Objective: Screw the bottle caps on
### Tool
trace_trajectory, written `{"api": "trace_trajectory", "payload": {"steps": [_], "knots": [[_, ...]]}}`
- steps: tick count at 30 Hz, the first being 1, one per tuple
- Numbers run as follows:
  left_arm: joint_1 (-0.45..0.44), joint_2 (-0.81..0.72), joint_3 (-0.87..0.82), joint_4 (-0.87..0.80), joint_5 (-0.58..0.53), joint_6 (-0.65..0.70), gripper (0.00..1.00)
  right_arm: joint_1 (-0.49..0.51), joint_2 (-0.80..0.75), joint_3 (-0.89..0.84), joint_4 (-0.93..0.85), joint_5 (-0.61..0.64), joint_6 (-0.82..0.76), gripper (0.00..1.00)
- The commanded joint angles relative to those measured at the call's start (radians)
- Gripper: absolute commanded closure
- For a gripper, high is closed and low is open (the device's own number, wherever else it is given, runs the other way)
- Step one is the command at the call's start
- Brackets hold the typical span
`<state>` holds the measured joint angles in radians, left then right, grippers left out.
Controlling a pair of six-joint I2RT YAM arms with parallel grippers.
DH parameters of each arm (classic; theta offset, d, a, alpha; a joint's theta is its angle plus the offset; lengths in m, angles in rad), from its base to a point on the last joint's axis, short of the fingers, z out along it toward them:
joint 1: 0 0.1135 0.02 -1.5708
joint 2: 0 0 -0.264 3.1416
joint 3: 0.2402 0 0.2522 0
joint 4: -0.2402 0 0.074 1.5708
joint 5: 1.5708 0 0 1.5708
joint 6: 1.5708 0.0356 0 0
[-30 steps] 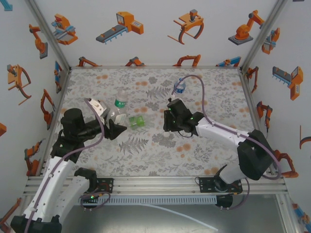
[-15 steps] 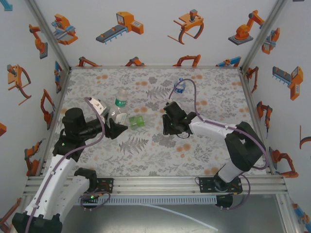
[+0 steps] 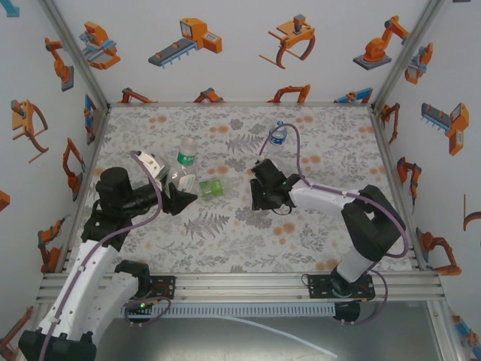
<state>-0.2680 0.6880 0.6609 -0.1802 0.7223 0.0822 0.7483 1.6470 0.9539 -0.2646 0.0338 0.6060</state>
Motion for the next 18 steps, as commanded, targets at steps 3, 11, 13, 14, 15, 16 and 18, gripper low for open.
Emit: {"api": "trace_trajectory", "payload": {"steps": [3,11,13,14,15,16,18], "knots": [[-0.002,0.002,-0.003,0.010,0.008,0.006,1.00,-0.006,0.011,0.048,0.017,-0.006,0.005,0.57],[-0.002,0.004,-0.001,0.008,0.007,0.008,1.00,-0.007,0.026,0.059,0.010,-0.005,-0.003,0.58],[-0.002,0.002,-0.002,0.006,0.006,0.009,1.00,-0.007,0.036,0.063,0.004,-0.005,-0.003,0.58],[-0.002,0.005,-0.001,0.006,0.007,0.010,1.00,-0.007,0.042,0.064,0.001,-0.005,-0.003,0.59],[-0.002,0.005,-0.001,0.006,0.008,0.010,1.00,-0.007,0.046,0.067,-0.004,-0.005,-0.002,0.59],[-0.003,0.005,-0.001,0.005,0.007,0.009,1.00,-0.007,0.049,0.068,-0.006,-0.005,-0.002,0.59],[-0.002,0.006,-0.001,0.005,0.006,0.009,1.00,-0.007,0.051,0.068,-0.010,-0.003,-0.001,0.59]]}}
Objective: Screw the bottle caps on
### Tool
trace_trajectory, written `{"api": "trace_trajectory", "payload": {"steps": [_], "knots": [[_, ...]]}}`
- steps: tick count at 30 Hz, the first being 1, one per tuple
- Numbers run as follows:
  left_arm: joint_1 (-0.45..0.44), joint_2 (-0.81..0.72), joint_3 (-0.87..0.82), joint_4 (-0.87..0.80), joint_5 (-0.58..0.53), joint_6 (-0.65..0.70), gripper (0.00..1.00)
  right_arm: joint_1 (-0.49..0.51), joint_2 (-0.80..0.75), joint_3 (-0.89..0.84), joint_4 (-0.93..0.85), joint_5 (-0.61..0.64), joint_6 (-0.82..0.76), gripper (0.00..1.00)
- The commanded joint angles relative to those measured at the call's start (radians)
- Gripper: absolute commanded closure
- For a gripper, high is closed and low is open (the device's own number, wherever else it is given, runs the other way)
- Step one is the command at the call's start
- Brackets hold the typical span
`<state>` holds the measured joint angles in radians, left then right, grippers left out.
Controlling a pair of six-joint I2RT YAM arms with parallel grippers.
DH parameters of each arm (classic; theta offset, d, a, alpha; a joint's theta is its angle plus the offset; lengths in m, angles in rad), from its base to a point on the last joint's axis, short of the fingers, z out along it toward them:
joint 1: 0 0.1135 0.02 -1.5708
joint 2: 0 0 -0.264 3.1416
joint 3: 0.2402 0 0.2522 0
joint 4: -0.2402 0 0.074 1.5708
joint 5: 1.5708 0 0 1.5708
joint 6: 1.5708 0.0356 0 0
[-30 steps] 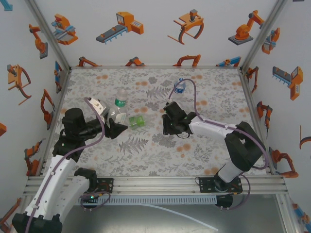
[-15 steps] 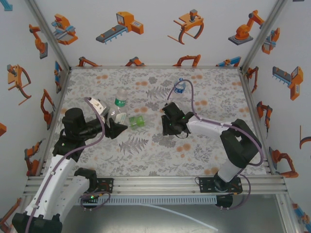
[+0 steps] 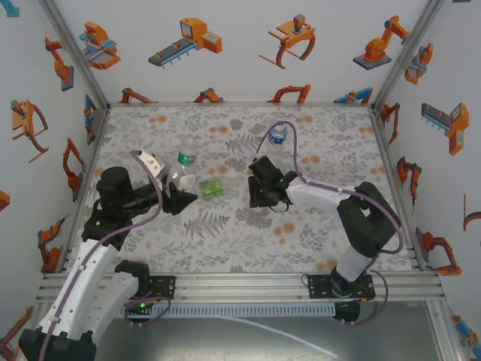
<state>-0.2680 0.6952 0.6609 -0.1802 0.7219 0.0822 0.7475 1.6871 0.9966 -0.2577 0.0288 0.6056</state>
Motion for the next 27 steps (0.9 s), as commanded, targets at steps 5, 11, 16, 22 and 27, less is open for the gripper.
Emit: {"api": "trace_trajectory", "payload": {"steps": [5,11,16,22,27], "knots": [[-0.002,0.002,-0.001,0.005,0.008,0.010,1.00,-0.007,-0.003,0.026,-0.028,0.009,-0.007,0.59],[-0.003,0.009,0.001,0.005,0.007,0.011,1.00,-0.007,-0.015,0.040,-0.061,0.039,-0.020,0.55],[-0.002,0.009,0.004,0.000,0.008,0.015,1.00,-0.007,-0.004,0.048,-0.068,0.040,-0.023,0.53],[-0.003,0.011,0.005,-0.002,0.007,0.016,1.00,-0.007,0.000,0.052,-0.067,0.039,-0.026,0.53],[-0.003,0.014,0.005,-0.003,0.007,0.018,1.00,-0.007,0.006,0.052,-0.074,0.042,-0.027,0.52]]}}
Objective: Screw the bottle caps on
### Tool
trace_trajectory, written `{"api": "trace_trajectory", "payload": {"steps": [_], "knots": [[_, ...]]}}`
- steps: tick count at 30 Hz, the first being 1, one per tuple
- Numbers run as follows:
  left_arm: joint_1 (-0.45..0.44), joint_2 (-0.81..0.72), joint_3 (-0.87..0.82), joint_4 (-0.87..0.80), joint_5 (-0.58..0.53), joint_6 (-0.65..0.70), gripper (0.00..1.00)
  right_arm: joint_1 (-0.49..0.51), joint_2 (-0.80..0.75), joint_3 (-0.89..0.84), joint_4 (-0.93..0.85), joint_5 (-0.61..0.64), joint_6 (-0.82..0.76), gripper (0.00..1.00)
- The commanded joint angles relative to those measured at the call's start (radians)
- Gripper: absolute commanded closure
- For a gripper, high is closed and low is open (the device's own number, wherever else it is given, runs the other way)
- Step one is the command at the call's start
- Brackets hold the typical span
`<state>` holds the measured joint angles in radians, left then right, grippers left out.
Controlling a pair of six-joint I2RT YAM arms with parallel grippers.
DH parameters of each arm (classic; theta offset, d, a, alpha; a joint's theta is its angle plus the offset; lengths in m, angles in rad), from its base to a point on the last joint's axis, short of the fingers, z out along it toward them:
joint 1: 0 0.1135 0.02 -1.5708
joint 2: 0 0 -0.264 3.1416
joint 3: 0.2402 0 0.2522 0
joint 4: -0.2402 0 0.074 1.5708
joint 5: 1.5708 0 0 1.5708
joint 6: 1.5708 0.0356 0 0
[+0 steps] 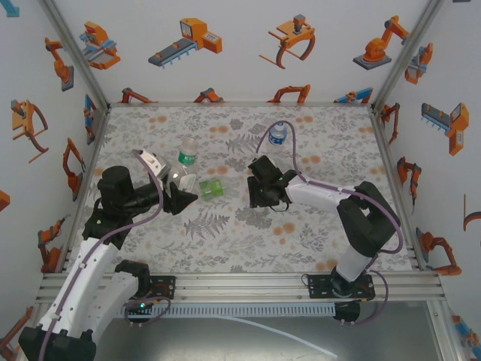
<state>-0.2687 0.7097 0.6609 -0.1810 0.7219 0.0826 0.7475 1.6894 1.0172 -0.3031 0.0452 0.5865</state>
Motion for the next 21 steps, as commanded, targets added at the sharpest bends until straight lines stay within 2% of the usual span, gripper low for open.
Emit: {"api": "trace_trajectory", "payload": {"steps": [1,21], "knots": [[-0.002,0.000,0.004,-0.001,0.007,0.020,1.00,-0.007,0.005,0.031,-0.030,0.027,-0.008,0.52],[-0.003,0.007,0.006,-0.006,0.012,0.021,1.00,-0.007,0.030,0.027,-0.033,0.027,-0.008,0.50]]}}
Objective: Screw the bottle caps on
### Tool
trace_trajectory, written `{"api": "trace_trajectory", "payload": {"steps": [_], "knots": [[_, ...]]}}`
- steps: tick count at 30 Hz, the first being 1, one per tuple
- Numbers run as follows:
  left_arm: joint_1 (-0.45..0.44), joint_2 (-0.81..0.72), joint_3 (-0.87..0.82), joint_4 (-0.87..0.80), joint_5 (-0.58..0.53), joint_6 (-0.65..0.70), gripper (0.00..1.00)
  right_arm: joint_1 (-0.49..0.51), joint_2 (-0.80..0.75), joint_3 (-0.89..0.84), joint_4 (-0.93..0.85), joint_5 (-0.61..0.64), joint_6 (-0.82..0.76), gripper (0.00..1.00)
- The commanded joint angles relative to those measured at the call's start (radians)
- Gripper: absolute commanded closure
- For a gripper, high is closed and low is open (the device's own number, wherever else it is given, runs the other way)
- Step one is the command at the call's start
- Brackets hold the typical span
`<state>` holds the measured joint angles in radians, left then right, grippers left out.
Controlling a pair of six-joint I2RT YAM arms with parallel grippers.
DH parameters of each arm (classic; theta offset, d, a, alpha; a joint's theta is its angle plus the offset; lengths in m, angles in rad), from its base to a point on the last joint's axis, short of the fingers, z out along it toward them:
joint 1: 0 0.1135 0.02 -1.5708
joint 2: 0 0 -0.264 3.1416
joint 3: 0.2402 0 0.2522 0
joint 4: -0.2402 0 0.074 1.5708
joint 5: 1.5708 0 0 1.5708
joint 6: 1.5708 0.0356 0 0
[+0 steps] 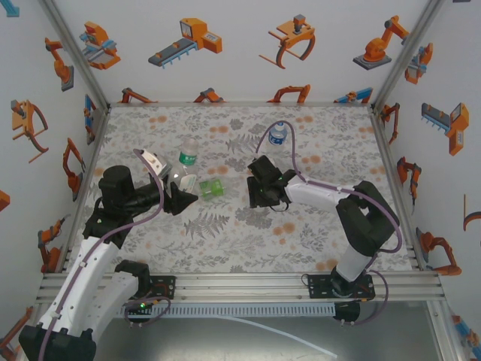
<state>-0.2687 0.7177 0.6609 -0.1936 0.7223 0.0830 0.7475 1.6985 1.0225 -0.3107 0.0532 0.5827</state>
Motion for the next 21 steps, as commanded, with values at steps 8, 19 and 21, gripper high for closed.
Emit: {"api": "trace_trajectory", "payload": {"steps": [8,19,21], "knots": [[-0.003,0.002,0.007,0.004,0.011,0.023,1.00,-0.007,0.033,0.017,-0.026,0.014,0.000,0.49],[-0.003,0.010,0.009,0.001,0.012,0.025,1.00,-0.007,0.016,0.010,-0.032,0.008,0.003,0.49],[-0.003,0.011,0.010,0.001,0.013,0.025,1.00,-0.007,-0.001,0.021,-0.045,0.018,-0.003,0.49]]}}
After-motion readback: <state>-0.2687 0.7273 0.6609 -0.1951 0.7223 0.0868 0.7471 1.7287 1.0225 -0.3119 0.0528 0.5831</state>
